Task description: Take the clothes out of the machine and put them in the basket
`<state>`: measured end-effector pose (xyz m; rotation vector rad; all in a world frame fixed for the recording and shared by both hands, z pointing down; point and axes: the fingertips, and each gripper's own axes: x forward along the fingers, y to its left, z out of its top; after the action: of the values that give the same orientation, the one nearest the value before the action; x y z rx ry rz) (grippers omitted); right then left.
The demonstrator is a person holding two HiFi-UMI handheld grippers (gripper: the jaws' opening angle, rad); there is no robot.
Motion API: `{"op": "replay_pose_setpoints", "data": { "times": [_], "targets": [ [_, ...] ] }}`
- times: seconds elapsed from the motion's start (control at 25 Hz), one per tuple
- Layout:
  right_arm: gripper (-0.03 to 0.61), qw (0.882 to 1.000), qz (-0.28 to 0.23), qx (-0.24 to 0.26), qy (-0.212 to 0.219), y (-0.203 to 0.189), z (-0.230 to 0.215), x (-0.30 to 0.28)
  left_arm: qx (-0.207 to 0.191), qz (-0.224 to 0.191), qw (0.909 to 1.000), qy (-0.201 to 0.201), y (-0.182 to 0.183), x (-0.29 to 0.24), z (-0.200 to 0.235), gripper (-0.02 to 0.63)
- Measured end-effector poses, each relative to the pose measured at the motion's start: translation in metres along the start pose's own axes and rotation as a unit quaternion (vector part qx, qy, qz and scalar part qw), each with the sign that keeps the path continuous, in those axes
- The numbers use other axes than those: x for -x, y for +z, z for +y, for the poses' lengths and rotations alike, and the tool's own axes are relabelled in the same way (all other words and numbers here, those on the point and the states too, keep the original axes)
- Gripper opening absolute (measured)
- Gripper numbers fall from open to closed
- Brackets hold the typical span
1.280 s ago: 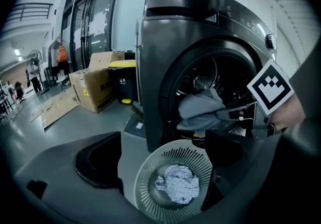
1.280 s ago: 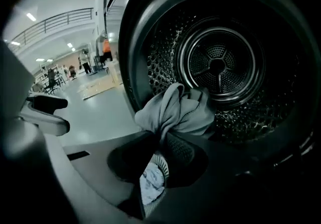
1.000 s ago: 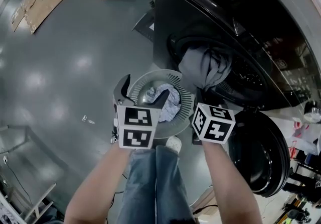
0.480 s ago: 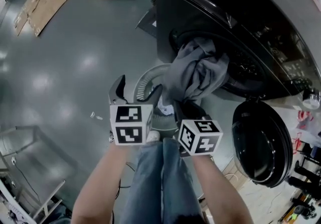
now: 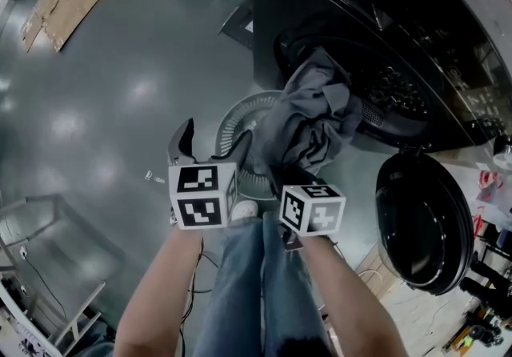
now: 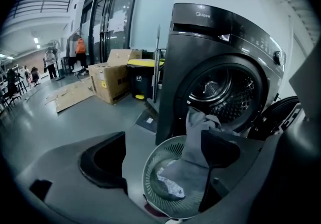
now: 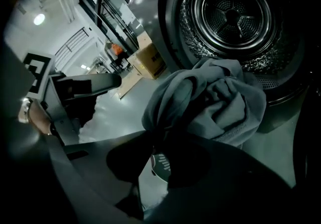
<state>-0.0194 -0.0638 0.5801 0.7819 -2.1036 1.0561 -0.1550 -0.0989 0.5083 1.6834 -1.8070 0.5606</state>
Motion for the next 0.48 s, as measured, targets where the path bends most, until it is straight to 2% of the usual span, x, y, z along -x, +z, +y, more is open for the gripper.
{"op": "replay_pose_setpoints", "data": {
  "times": [0.04, 0.08, 0.12, 0.16, 0.48],
  "targets": [
    [0.101, 1.0, 0.01, -0.002, -0.007, -0.004, -0.003, -0.006, 0.0, 0.001, 1.0, 0.0, -0.003, 0.0, 0.0, 0.472],
    [0.217, 1.0, 0.015, -0.005, -0.011, -0.007, -0.005, -0.011, 0.0, 0.004, 1.0, -0.001, -0.006, 0.0, 0.0, 0.472],
    [0.381, 1.0, 0.014, -0.009, -0.012, -0.008, -0.006, -0.015, 0.0, 0.007, 1.0, -0.002, -0.009, -0.001, -0.001, 0.472],
    [0.468, 1.0, 0.011, -0.013, -0.014, -0.008, -0.008, -0.018, -0.001, 0.009, 1.0, -0.003, -0.012, -0.001, -0.001, 0.472],
    [0.474, 0.998, 0.005, -0.013, -0.059, -0.002, -0.05, -0.017, -0.002, 0.014, 0.9999, -0.003, -0.023, -0.007, 0.004, 0.472]
  ]
}}
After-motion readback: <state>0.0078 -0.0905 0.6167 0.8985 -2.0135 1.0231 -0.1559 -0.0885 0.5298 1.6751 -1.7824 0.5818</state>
